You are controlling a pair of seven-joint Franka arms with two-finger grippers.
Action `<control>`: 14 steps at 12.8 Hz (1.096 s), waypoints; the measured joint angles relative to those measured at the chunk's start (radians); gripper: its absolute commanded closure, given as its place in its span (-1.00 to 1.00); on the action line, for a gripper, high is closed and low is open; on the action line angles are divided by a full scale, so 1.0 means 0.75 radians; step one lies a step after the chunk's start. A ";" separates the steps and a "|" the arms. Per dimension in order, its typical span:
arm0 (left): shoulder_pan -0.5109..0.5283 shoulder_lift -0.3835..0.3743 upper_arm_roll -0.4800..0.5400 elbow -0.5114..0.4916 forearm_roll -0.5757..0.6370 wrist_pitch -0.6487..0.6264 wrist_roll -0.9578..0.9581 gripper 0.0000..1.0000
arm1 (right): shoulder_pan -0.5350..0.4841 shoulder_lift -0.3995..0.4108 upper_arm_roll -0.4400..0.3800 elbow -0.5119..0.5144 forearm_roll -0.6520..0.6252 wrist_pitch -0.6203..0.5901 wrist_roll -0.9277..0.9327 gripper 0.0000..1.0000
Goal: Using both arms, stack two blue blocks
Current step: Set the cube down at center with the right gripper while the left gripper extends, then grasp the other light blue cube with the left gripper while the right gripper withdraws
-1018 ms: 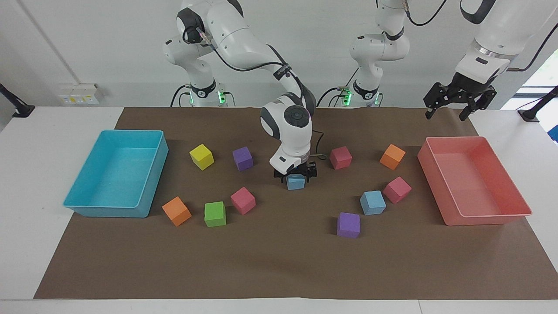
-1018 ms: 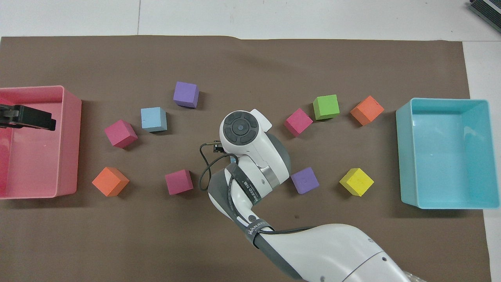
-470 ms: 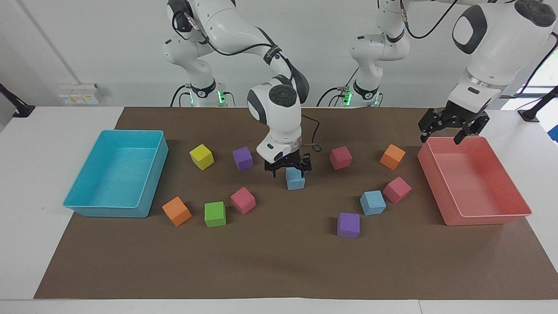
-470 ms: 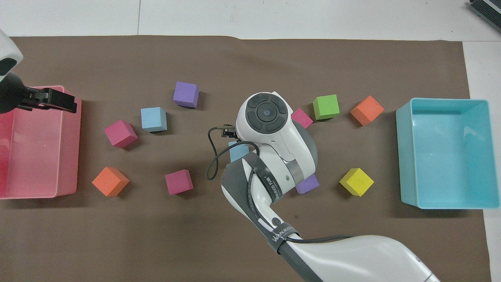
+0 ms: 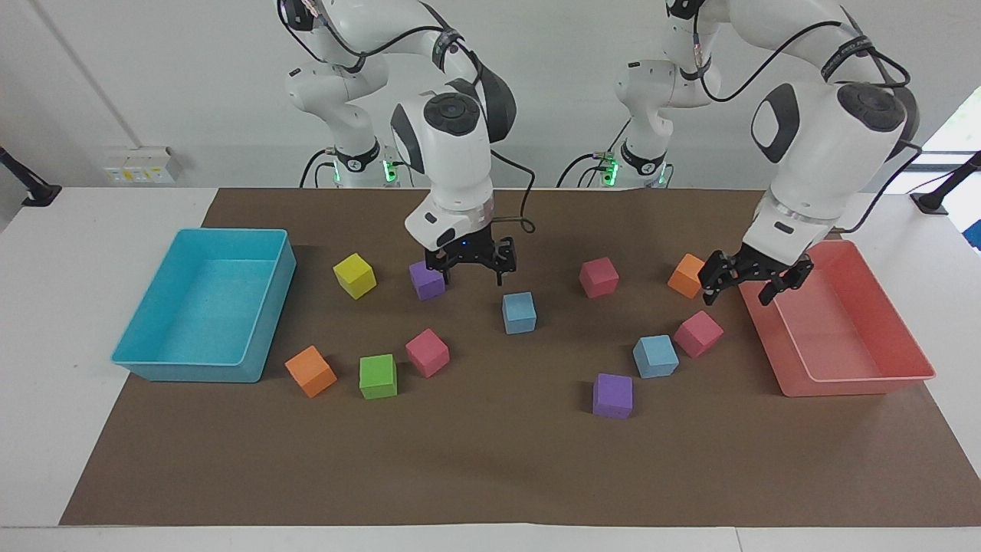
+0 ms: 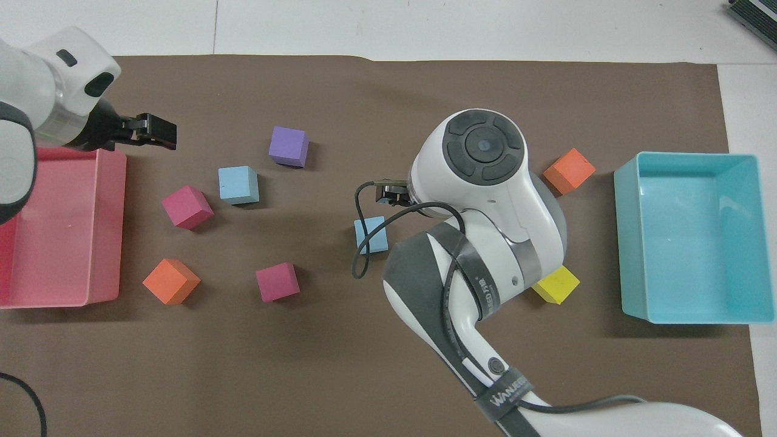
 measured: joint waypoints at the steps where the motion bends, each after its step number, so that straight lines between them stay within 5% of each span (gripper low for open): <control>1: -0.019 0.023 0.000 -0.030 0.015 0.055 -0.037 -1.00 | 0.000 -0.007 -0.034 -0.029 0.095 0.000 -0.088 -1.00; 4: -0.058 0.064 -0.002 -0.175 0.045 0.263 -0.119 -1.00 | -0.012 -0.012 -0.160 -0.137 0.401 0.064 -0.386 -1.00; 11: -0.069 0.095 -0.002 -0.371 0.045 0.520 -0.122 -1.00 | -0.013 -0.035 -0.168 -0.430 0.902 0.312 -0.673 -0.98; 14: -0.085 0.132 -0.005 -0.381 0.045 0.573 -0.123 -1.00 | -0.012 -0.028 -0.169 -0.533 1.073 0.372 -0.868 -0.19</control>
